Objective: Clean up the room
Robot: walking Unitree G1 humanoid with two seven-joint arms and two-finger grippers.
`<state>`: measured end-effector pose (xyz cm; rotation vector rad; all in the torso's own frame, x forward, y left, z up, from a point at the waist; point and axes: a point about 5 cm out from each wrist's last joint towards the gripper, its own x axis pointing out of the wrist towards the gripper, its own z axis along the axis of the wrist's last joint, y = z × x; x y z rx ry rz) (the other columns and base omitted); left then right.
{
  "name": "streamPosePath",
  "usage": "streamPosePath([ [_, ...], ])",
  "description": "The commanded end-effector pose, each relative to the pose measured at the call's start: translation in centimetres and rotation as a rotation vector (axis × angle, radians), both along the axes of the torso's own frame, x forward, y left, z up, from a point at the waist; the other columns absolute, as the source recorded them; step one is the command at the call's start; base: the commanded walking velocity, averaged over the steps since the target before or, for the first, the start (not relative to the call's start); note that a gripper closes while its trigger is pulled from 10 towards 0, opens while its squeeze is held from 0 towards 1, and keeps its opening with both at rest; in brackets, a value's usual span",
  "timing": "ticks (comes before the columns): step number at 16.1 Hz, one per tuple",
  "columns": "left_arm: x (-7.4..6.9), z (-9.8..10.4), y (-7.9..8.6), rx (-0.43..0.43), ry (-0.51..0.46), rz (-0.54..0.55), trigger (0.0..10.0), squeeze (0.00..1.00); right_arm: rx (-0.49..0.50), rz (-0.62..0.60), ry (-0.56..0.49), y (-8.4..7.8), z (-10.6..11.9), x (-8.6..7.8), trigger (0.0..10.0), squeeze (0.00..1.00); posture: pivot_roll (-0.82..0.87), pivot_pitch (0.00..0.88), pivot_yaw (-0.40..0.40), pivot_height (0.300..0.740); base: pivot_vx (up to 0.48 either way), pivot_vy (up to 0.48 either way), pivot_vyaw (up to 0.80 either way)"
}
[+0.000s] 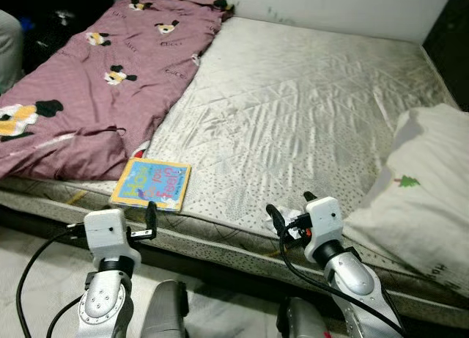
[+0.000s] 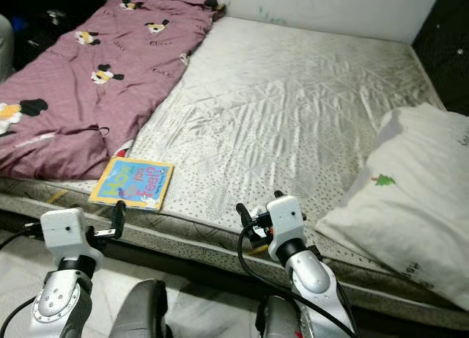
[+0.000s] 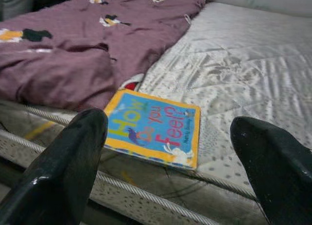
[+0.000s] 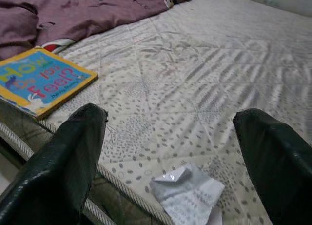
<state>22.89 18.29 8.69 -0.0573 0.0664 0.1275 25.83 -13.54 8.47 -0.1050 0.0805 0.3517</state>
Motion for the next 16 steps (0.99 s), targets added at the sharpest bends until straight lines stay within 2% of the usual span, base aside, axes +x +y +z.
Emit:
streamPosePath([
  [1,-0.1,-0.1,0.1,0.005,0.013,0.002,10.0,0.00,0.006,0.000,0.007,-0.1,-0.1,-0.1,10.0,0.00,-0.01,0.105,-0.062,0.596,0.000,0.000,0.00],
  [6,0.0,-0.1,0.1,0.003,0.013,0.005,10.0,0.00,0.007,0.004,0.014,-0.1,-0.1,-0.1,10.0,0.00,-0.01,0.110,-0.061,0.546,0.000,0.000,0.00],
  [11,-0.3,0.1,0.6,0.024,0.005,0.053,10.0,0.00,-0.001,0.021,0.044,0.4,-0.1,1.0,10.0,0.00,0.01,0.116,-0.067,0.546,0.000,0.000,0.00],
  [16,-2.7,0.2,2.3,0.058,0.033,0.129,10.0,0.00,0.025,0.041,0.047,2.2,0.3,3.6,10.0,0.00,0.09,0.140,-0.089,0.546,0.000,0.000,0.00],
])
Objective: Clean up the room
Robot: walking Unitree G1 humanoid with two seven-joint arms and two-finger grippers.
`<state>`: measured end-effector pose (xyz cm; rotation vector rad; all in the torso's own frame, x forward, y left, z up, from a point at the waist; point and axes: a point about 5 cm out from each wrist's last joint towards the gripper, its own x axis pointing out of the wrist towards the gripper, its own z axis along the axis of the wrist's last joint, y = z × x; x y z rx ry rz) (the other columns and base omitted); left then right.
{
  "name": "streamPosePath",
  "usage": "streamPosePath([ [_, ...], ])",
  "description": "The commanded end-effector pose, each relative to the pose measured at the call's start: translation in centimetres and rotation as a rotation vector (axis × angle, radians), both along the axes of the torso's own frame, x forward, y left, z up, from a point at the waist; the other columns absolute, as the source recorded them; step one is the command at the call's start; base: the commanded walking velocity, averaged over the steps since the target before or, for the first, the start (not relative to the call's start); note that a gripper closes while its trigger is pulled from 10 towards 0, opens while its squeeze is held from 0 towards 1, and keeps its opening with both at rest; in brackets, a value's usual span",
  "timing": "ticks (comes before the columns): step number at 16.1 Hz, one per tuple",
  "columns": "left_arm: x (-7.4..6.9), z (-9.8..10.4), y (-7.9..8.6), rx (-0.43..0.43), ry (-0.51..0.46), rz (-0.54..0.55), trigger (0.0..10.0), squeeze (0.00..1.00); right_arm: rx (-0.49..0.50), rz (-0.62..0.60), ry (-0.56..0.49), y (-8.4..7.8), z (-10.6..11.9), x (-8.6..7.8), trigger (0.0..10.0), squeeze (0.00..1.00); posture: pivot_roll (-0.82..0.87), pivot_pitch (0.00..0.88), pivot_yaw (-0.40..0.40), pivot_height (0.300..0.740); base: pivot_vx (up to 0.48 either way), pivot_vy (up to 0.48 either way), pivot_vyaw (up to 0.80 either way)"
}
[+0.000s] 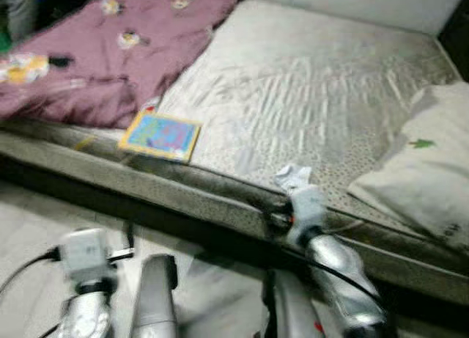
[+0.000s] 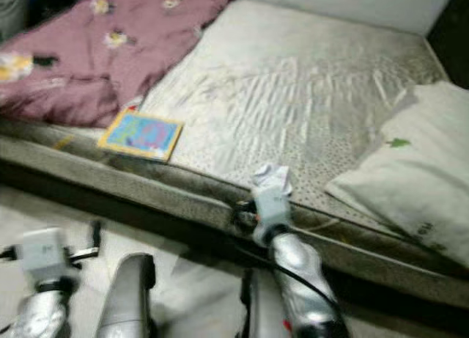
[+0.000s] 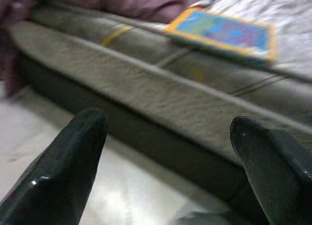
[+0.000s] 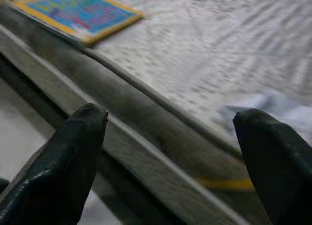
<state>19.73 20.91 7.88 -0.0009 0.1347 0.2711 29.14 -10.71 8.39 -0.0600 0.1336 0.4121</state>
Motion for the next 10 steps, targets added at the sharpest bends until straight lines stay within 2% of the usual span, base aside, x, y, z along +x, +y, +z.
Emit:
streamPosePath([
  [1,0.13,1.06,-0.20,0.008,-0.037,-0.006,10.0,0.00,-0.010,-0.008,-0.017,-0.38,0.32,0.50,10.0,0.00,0.10,0.145,-0.090,0.546,0.000,0.000,0.00],
  [3,-0.22,1.13,-0.24,0.007,-0.029,-0.015,10.0,0.00,-0.010,-0.006,-0.018,-0.20,0.06,0.72,10.0,0.00,0.10,0.145,-0.085,0.546,0.000,0.000,0.00],
  [6,0.27,1.43,-0.75,-0.004,-0.041,-0.051,10.0,0.00,0.001,-0.016,-0.020,-0.21,0.05,0.86,10.0,0.00,0.10,0.144,-0.073,0.546,0.000,0.000,0.00],
  [9,0.59,1.50,-0.89,-0.008,-0.040,-0.072,10.0,0.00,0.008,-0.035,-0.029,-0.53,-0.05,0.98,10.0,0.00,0.09,0.137,-0.064,0.546,0.000,0.000,-0.73],
  [10,0.71,1.47,-0.93,-0.008,-0.040,-0.076,10.0,0.00,0.002,-0.035,-0.034,-0.62,-0.09,0.95,10.0,0.00,0.08,0.132,-0.063,0.546,0.000,0.000,0.00],
])
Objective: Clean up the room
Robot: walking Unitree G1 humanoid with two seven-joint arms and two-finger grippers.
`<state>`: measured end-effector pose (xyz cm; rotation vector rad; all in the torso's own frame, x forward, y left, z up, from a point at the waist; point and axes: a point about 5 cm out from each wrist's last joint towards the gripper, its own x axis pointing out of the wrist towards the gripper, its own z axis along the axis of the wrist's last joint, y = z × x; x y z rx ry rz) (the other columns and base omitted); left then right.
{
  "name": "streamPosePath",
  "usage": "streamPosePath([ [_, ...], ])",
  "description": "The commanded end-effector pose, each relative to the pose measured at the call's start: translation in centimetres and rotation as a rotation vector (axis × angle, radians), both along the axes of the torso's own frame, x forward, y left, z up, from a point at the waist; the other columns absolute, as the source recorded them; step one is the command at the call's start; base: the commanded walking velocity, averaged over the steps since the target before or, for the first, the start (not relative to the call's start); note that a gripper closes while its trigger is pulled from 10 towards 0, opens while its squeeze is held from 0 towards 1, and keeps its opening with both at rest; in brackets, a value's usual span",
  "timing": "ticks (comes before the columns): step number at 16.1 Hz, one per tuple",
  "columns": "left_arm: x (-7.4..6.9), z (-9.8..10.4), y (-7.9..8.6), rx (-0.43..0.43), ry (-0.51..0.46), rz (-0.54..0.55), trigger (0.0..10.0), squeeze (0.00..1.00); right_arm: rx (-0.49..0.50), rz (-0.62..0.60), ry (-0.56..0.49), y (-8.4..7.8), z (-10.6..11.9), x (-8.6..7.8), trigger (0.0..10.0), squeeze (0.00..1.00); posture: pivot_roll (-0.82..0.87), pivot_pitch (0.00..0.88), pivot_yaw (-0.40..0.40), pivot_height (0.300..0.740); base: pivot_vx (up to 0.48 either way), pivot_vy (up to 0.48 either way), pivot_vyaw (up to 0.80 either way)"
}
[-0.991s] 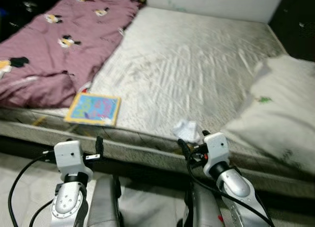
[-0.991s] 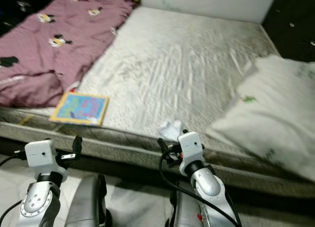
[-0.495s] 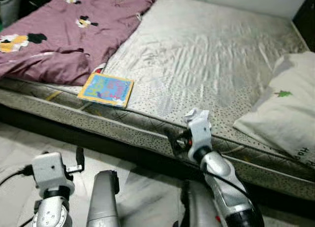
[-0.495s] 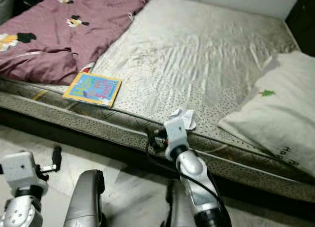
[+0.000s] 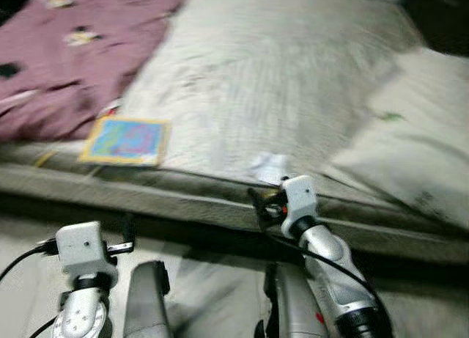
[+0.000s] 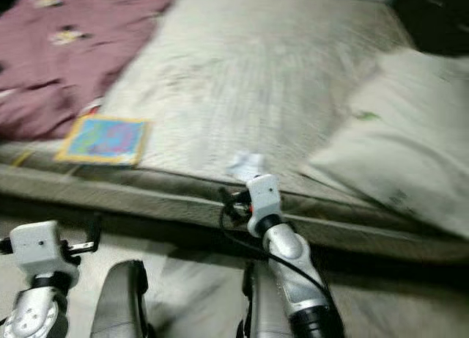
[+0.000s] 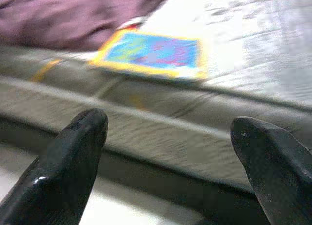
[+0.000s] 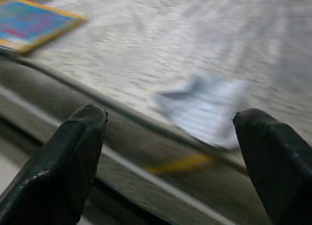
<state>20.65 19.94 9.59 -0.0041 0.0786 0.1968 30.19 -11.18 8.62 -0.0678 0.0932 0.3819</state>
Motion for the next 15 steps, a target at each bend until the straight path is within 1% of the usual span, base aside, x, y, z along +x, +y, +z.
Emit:
streamPosePath([
  [1,-0.06,-0.23,-0.06,-0.008,0.015,-0.005,10.0,0.00,-0.001,-0.006,0.007,-0.21,-0.34,-0.10,10.0,0.00,0.08,0.128,-0.062,0.546,0.000,0.000,0.00],
  [5,0.52,-0.17,-0.49,-0.018,0.008,-0.030,10.0,0.00,-0.009,-0.010,0.001,-0.33,-0.29,0.20,10.0,0.00,0.08,0.120,-0.060,0.546,0.000,0.000,0.00],
  [10,0.51,-0.15,-0.47,-0.018,0.006,-0.038,10.0,0.00,-0.013,-0.006,-0.005,-0.30,-0.45,0.09,10.0,0.00,0.08,0.124,-0.057,0.546,0.000,0.000,0.00],
  [13,0.62,-0.17,-0.57,-0.020,0.004,-0.048,10.0,0.00,-0.020,-0.007,-0.019,-0.34,-0.29,0.18,10.0,0.00,0.07,0.126,-0.055,0.546,0.261,0.000,0.00],
  [15,0.69,-0.17,-0.61,-0.020,0.004,-0.050,10.0,0.00,-0.023,-0.003,-0.027,-0.35,-0.21,0.22,10.0,0.00,0.07,0.127,-0.054,0.546,0.296,0.000,0.52],
])
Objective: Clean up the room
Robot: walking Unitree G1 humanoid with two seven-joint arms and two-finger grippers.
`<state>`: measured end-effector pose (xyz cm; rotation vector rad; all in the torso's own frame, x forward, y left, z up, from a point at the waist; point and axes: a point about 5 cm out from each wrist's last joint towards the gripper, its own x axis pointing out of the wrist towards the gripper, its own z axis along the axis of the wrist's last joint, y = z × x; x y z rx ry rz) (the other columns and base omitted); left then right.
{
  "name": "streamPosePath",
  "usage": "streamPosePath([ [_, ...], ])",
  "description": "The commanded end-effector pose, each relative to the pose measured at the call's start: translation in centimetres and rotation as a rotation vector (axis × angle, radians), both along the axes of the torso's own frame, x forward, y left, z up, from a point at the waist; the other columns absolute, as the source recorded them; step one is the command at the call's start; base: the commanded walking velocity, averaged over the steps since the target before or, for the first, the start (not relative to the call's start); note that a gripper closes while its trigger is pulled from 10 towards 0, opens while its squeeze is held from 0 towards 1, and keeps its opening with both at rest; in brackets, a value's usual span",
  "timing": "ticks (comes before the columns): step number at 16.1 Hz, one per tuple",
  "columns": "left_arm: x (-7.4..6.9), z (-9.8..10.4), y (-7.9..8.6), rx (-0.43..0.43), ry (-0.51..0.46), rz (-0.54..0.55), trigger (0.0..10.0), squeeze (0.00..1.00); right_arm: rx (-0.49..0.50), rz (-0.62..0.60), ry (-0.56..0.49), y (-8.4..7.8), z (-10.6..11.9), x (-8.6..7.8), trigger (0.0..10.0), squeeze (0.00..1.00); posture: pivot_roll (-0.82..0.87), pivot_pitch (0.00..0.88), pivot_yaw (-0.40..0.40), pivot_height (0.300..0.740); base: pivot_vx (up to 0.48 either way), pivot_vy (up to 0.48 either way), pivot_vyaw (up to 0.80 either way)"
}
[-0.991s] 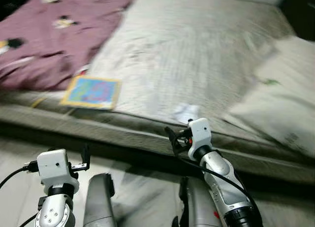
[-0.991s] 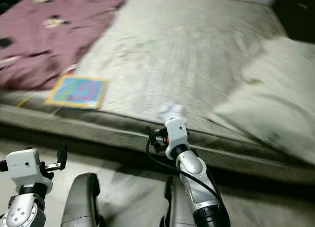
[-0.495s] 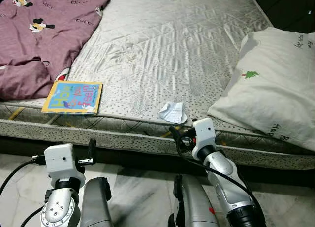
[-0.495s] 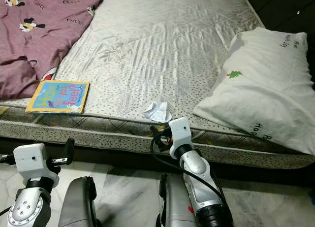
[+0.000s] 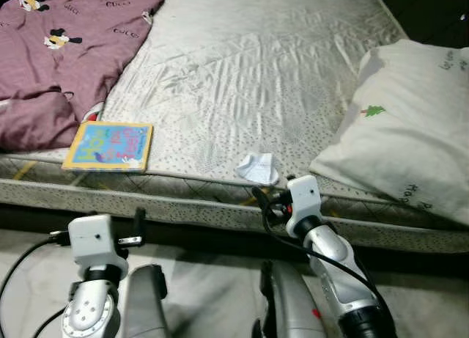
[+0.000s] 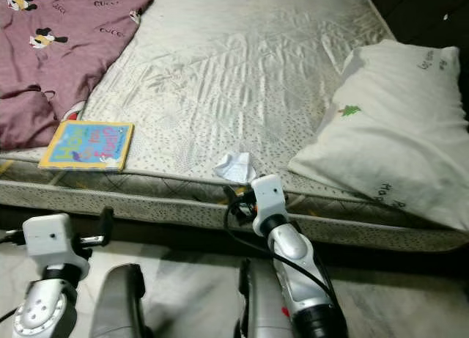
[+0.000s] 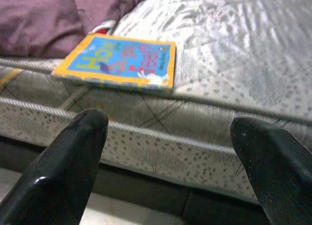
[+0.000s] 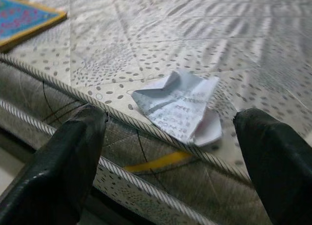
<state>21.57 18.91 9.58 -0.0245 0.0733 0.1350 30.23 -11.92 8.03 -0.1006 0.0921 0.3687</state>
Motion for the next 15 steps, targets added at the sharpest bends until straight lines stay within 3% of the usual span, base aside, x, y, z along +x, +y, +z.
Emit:
streamPosePath([
  [1,-0.2,-0.2,0.4,0.004,0.011,0.009,10.0,0.00,0.008,0.009,-0.022,0.4,0.4,0.2,10.0,0.00,0.07,0.126,-0.054,0.546,0.300,0.000,0.79],
  [4,-0.1,-0.2,0.4,0.004,0.011,0.012,10.0,0.00,0.009,0.011,-0.022,0.5,0.3,0.2,10.0,0.00,0.07,0.126,-0.056,0.546,0.296,0.000,0.79],
  [15,-0.2,-0.6,0.2,-0.002,0.038,0.017,10.0,0.00,-0.040,-0.031,0.005,0.2,-0.2,1.5,10.0,0.00,0.10,0.126,-0.064,0.546,0.025,0.000,0.00],
])
